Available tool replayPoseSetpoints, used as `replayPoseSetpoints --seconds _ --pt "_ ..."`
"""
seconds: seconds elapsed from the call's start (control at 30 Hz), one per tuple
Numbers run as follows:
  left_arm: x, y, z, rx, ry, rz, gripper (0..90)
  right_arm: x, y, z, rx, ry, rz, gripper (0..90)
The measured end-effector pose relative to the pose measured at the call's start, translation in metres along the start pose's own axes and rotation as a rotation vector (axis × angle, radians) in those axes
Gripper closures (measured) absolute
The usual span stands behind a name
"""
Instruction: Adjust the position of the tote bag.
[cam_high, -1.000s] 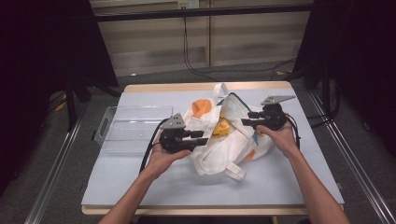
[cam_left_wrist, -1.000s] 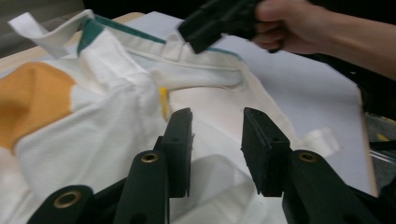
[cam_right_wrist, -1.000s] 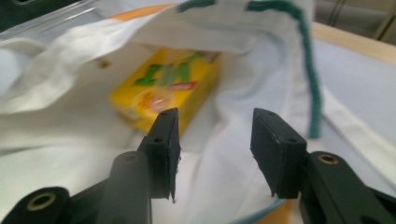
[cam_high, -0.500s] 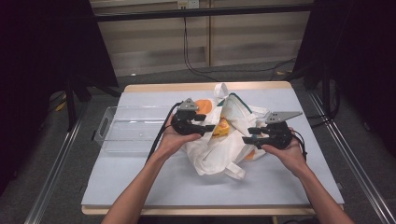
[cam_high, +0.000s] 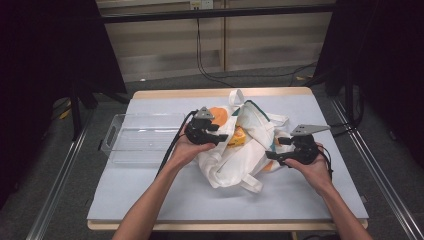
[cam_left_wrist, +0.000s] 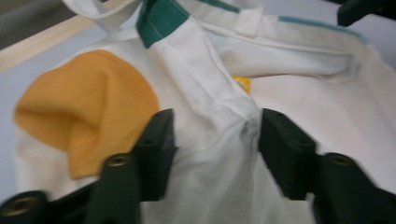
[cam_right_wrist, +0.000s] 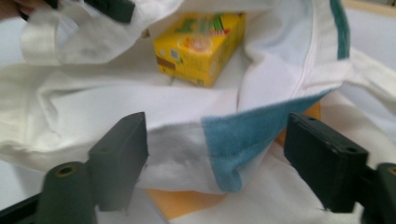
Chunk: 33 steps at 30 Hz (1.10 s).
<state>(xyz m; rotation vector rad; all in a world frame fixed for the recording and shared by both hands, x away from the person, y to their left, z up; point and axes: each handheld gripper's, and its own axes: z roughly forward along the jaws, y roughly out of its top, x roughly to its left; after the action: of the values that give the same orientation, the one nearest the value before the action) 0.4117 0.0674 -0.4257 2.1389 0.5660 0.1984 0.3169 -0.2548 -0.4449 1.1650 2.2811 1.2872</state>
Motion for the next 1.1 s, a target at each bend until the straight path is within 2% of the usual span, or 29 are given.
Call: replayPoseSetpoints --seconds 0.03,0.13,0.2,0.23,0.27,0.3,0.33,0.37,0.4,0.43,0.47,0.53,0.57,0.6,0.63,0.67,0.7,0.8,0.9,0.93,0.97,1.0,1.03,1.1 --pt "-0.001 0.002 0.001 0.038 0.012 -0.019 74.0 -0.001 -0.005 0.009 0.015 0.010 0.017 21.4" --pt "0.000 0.006 -0.001 0.053 0.011 -0.019 76.4 0.000 -0.008 0.014 0.027 0.010 0.013 23.7" --pt "0.008 0.009 -0.008 0.058 0.015 -0.036 78.8 0.002 -0.007 0.014 0.019 0.005 0.005 35.5" --pt "0.010 0.009 -0.009 0.051 0.024 -0.042 79.1 0.001 -0.007 0.013 0.015 0.005 -0.002 44.6" --pt "0.010 0.009 -0.009 0.051 0.024 -0.042 79.2 0.001 -0.007 0.013 0.015 0.005 -0.002 44.6" --pt "0.014 0.010 -0.012 0.055 0.020 -0.053 79.2 0.000 -0.007 0.012 0.013 0.002 0.001 48.3" --pt "0.020 0.010 -0.016 0.055 0.030 -0.059 79.3 -0.003 -0.009 0.011 0.011 0.014 0.014 59.9" --pt "0.020 0.010 -0.016 0.055 0.030 -0.059 79.4 -0.004 -0.010 0.011 0.014 0.015 0.011 64.9" --pt "0.025 0.010 -0.020 0.049 0.044 -0.077 79.5 -0.004 -0.010 0.010 0.014 0.014 0.006 68.1" --pt "0.025 0.010 -0.020 0.049 0.044 -0.077 79.6 -0.004 -0.010 0.010 0.014 0.014 0.006 68.1" --pt "0.029 0.011 -0.023 0.057 0.060 -0.074 79.8 -0.003 -0.010 0.007 0.016 0.003 -0.011 73.3" --pt "0.041 0.009 -0.029 0.048 0.098 -0.106 80.3 -0.003 -0.010 0.003 0.015 -0.011 -0.009 74.6" --pt "0.041 0.009 -0.029 0.048 0.098 -0.106 80.3 -0.003 -0.010 0.003 0.015 -0.011 -0.009 74.6" --pt "0.052 0.005 -0.033 0.052 0.108 -0.137 80.4 -0.006 -0.014 0.000 0.027 -0.029 -0.015 75.5" --pt "0.055 0.002 -0.034 0.062 0.118 -0.146 80.4 -0.007 -0.016 -0.001 0.031 -0.030 -0.005 75.7" --pt "0.055 0.002 -0.034 0.062 0.118 -0.146 80.4 -0.008 -0.019 -0.002 0.036 -0.032 -0.004 75.9" --pt "0.061 -0.003 -0.037 0.054 0.104 -0.178 80.5 -0.007 -0.022 -0.003 0.039 -0.036 -0.008 75.9" --pt "0.062 -0.005 -0.038 0.080 0.117 -0.166 80.6 -0.008 -0.026 -0.004 0.047 -0.033 -0.010 75.8" --pt "0.068 -0.011 -0.036 0.102 0.127 -0.183 80.6 -0.011 -0.031 -0.001 0.072 -0.045 -0.014 75.9" --pt "0.068 -0.012 -0.036 0.088 0.124 -0.204 80.6 -0.013 -0.034 0.003 0.089 -0.047 -0.013 75.9" --pt "0.070 -0.013 -0.038 0.097 0.126 -0.191 80.5 -0.013 -0.036 0.004 0.092 -0.050 -0.016 75.8" --pt "0.070 -0.013 -0.038 0.102 0.132 -0.206 80.5 -0.013 -0.036 0.005 0.099 -0.054 -0.026 75.7" --pt "0.071 -0.014 -0.039 0.106 0.122 -0.184 80.5 -0.013 -0.036 0.005 0.101 -0.057 -0.025 75.5" --pt "0.070 -0.013 -0.041 0.077 0.109 -0.198 80.3 -0.013 -0.036 0.005 0.102 -0.052 -0.016 74.5"
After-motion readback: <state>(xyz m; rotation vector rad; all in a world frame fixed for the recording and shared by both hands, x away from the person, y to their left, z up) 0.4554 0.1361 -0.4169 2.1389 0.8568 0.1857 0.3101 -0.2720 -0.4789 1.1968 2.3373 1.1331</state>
